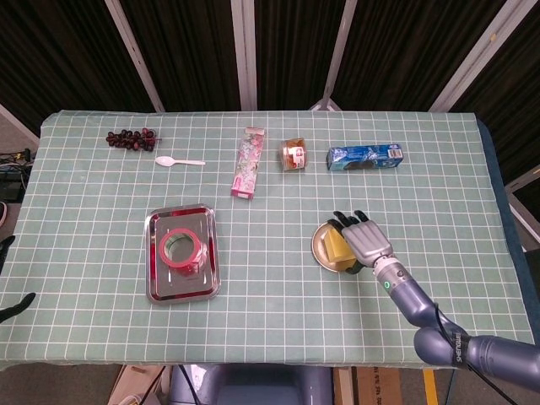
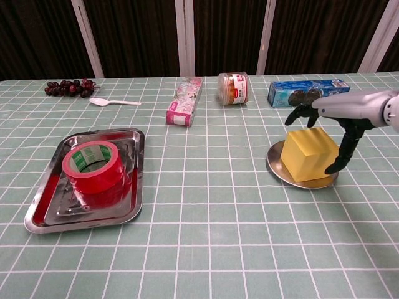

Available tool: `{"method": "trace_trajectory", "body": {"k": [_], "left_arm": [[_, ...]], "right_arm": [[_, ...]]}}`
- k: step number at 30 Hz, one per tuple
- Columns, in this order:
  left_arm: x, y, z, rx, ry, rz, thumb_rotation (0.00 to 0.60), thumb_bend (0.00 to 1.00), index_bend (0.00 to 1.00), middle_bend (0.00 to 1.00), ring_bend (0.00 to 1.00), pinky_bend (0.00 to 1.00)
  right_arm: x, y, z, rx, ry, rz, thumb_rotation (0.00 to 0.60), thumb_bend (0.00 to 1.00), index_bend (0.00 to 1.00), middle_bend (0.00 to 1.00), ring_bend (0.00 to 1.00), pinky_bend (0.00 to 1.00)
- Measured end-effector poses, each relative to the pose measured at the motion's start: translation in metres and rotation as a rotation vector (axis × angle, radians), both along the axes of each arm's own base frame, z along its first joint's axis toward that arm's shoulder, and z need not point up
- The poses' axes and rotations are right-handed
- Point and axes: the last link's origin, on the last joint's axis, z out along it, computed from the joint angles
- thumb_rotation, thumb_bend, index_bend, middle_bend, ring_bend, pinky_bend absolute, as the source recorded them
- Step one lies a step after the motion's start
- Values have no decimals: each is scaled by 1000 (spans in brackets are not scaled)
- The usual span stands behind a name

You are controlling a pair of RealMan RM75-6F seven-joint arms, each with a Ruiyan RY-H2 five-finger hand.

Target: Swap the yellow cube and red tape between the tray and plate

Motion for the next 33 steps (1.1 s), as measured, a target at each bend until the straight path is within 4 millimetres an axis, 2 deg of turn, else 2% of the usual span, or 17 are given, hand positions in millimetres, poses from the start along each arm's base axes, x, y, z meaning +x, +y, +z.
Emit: {"method": "trace_trajectory", "body": {"k": [4, 9, 15, 18, 22, 26, 29, 33], "left_arm": [[1, 0, -1, 0, -2, -2, 600, 40, 129, 0, 0, 0], [3, 0, -4, -11, -6, -11, 600, 40, 129, 0, 0, 0], [4, 0, -5, -15, -12, -11, 600, 40, 128, 0, 0, 0], [3, 1, -4, -12, -12, -9, 600, 40, 129, 0, 0, 0], [2, 2, -3, -7, -14, -6, 600, 40, 128, 0, 0, 0], [0, 3, -1, 0, -15, 5, 600, 40, 128, 0, 0, 0], [-2, 5, 0, 6, -15, 12, 600, 40, 128, 0, 0, 0], [-4, 7, 1, 11, -11, 19, 600, 40, 128, 0, 0, 0]], "right_arm": [[-2, -5, -4, -29, -5, 5, 600, 254, 345, 259, 372, 216], [-2, -11, -8, -58, 5, 31, 600, 300, 431, 339, 451, 306], [3, -16, -12, -88, -11, 68, 600, 316, 453, 350, 469, 327], [17, -18, -7, -106, -36, 107, 600, 319, 453, 351, 468, 327], [47, -21, 3, -126, -81, 167, 600, 319, 453, 351, 468, 327], [71, -28, 5, -114, -121, 171, 600, 319, 453, 350, 468, 327], [90, -32, -4, -82, -153, 160, 600, 320, 453, 351, 468, 327], [111, -36, -28, -23, -186, 138, 600, 320, 453, 350, 465, 327]]}}
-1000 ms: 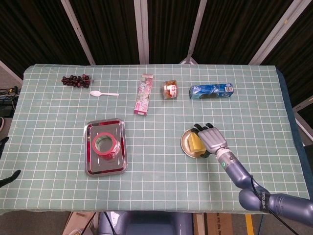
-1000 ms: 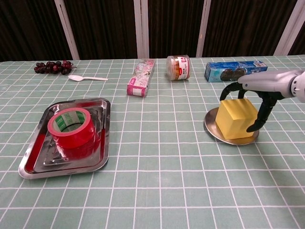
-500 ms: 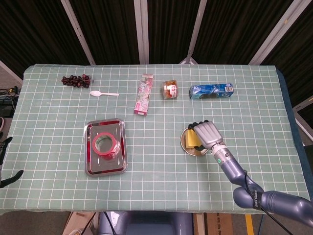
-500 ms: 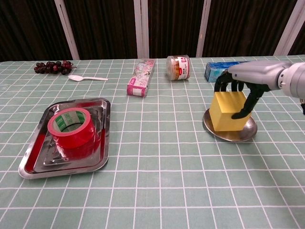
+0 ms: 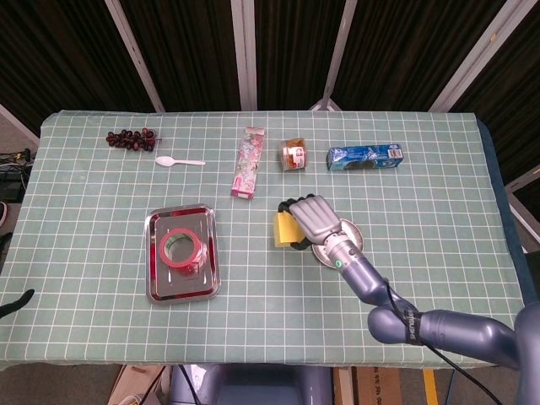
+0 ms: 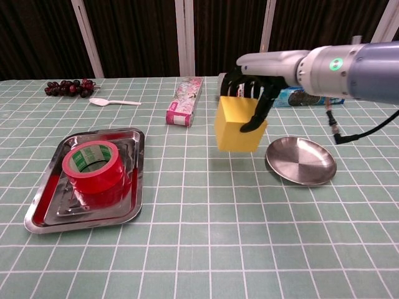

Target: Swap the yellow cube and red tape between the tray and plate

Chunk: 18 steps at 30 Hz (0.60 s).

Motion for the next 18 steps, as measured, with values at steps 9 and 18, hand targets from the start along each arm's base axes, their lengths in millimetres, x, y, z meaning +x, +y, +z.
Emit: {"method": "trace_trajectory", "body": {"k": [9, 18], "left_arm": [[-4, 3, 1, 0, 7, 16, 600, 39, 128, 0, 0, 0], [-4, 3, 0, -1, 5, 20, 600, 40, 128, 0, 0, 0]], "right_arm": [[15, -18, -48, 45, 17, -24, 600, 320, 385, 294, 382, 282], [23, -23, -65, 61, 3, -22, 600, 150, 0, 0, 85, 10]]}}
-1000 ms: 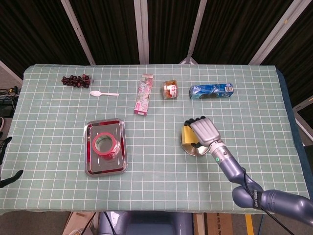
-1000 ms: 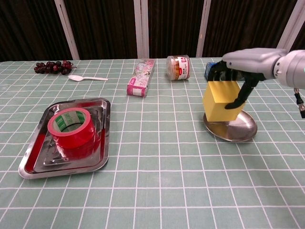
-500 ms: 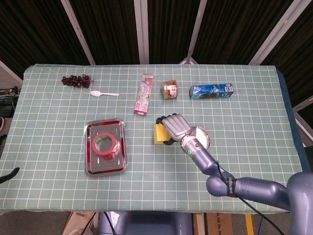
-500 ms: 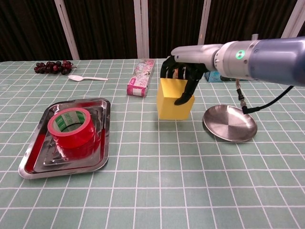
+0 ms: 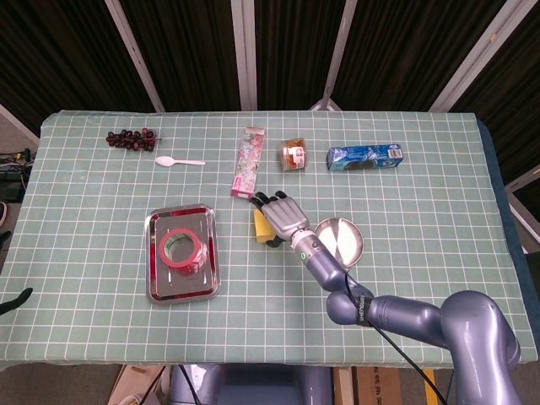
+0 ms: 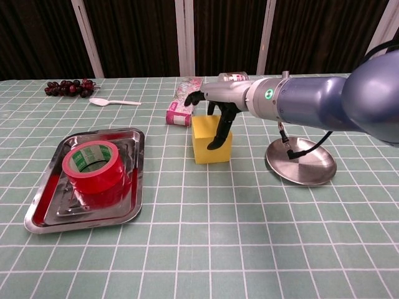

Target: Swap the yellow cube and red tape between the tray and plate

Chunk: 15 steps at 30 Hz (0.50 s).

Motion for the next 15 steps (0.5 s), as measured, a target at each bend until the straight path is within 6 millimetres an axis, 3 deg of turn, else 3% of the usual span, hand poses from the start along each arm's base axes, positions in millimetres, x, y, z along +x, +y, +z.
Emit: {"method": "trace_trajectory", "body": {"k": [3, 9, 12, 15], "left_arm": [[-1, 1, -1, -9, -2, 5, 600, 40, 128, 0, 0, 0], [0, 4, -3, -26, 8, -20, 600, 34, 126, 0, 0, 0], [3, 4, -5, -38, 5, -46, 600, 11, 114, 0, 0, 0], [7, 3, -7, -48, -8, -63, 600, 1, 71, 0, 0, 0]], "right_arm": [[4, 1, 4, -11, -12, 6, 600, 146, 0, 0, 54, 0], [2, 7, 29, -67, 14, 26, 600, 143, 0, 0, 54, 0], [-8, 19, 55, -94, 33, 26, 600, 143, 0, 0, 54, 0], [-33, 38, 90, -144, 52, -8, 600, 143, 0, 0, 54, 0]]}}
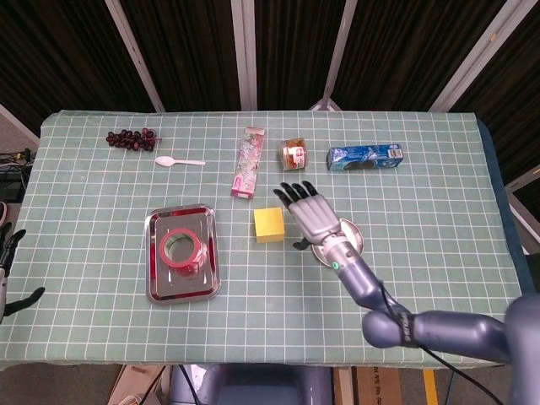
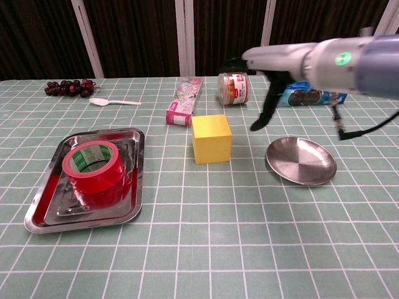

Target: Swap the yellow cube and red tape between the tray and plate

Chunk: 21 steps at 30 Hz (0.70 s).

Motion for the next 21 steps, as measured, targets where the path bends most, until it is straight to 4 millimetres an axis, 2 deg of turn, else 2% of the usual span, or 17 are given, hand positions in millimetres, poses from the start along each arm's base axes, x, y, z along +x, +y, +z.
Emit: {"method": "trace_trajectory", "body": {"k": [1, 2, 4, 7, 10, 14, 17, 21], "left_arm": [[2, 0, 0, -3, -4, -4, 600, 0, 56, 0, 0, 0], [4, 0, 0, -5, -6, -9, 600, 0, 47, 0, 0, 0], [10, 2, 0, -15, -8, -22, 600, 0, 27, 0, 0, 0], [19, 8, -1, -47, -10, -34, 600, 0, 21, 0, 0, 0], [29, 17, -3, -86, 23, -37, 600, 0, 21, 0, 0, 0], [49, 33, -14, -174, 39, -49, 600, 0, 20, 0, 0, 0], [61, 47, -24, -249, 61, -50, 600, 0, 20, 0, 0, 0], [70, 67, -36, -306, 105, -22, 600, 0, 14, 0, 0, 0]], "right_arm": [[-20, 12, 21, -41, 11, -31, 600, 143, 0, 0, 54, 0], [-29, 17, 29, -60, 14, -45, 600, 143, 0, 0, 54, 0], [-61, 35, 53, -121, 18, -92, 600, 143, 0, 0, 54, 0], [-102, 66, 69, -165, 0, -128, 600, 143, 0, 0, 54, 0], [-133, 96, 81, -211, -46, -130, 600, 143, 0, 0, 54, 0], [-180, 138, 97, -295, -110, -158, 600, 143, 0, 0, 53, 0], [-203, 156, 105, -321, -107, -157, 600, 142, 0, 0, 54, 0], [-211, 170, 108, -321, -131, -151, 600, 143, 0, 0, 54, 0]]}}
